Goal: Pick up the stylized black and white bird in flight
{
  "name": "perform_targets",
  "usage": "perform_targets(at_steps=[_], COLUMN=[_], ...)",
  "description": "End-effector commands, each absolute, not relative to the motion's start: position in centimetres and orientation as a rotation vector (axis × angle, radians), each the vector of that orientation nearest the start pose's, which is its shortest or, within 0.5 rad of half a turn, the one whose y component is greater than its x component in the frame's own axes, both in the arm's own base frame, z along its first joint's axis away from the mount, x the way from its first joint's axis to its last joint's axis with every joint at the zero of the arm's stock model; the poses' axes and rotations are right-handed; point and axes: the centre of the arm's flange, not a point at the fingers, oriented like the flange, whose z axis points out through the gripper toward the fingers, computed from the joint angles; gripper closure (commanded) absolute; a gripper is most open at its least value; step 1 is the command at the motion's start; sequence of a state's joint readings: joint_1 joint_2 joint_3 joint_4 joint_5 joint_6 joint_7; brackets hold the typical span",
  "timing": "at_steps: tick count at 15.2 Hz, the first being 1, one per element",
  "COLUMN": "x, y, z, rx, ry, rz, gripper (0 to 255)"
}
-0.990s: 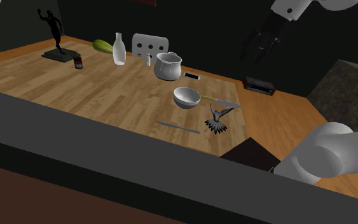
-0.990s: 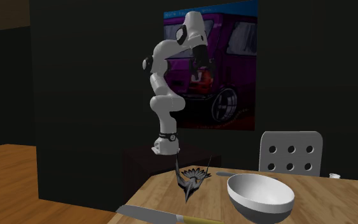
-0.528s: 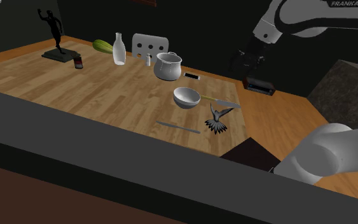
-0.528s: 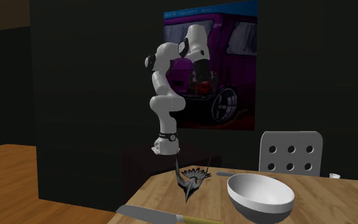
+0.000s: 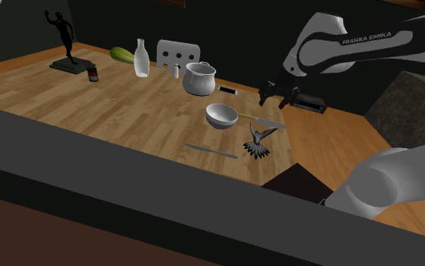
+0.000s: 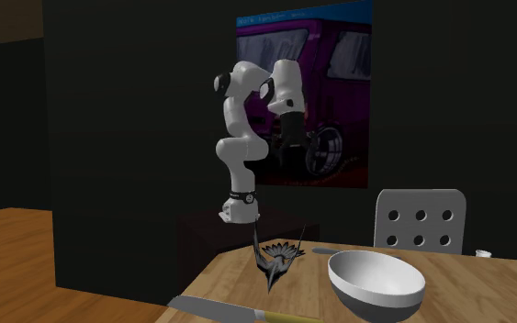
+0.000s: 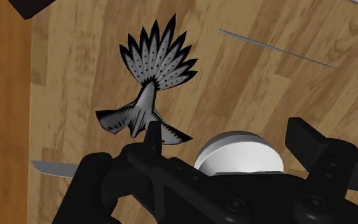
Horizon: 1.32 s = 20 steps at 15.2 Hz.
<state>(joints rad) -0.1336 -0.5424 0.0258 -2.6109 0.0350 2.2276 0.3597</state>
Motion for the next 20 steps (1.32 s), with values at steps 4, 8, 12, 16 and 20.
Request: perform_targets(at_steps=[4, 8, 12, 16, 20], x=[40.4, 41.6, 42.7, 43.5, 43.8], y=[-5.9, -7.7, -9.6, -11.6, -12.4], z=[38.1, 33.5, 28.8, 24.2, 21.5], rx=[-2.986, -2.966, -2.939, -2.906, -2.893], ry=[0.919, 1.054, 1.188, 1.322, 1.369], rz=[-0.248, -0.250, -0.251, -0.252, -0.252], gripper=[0, 0, 0, 0, 0])
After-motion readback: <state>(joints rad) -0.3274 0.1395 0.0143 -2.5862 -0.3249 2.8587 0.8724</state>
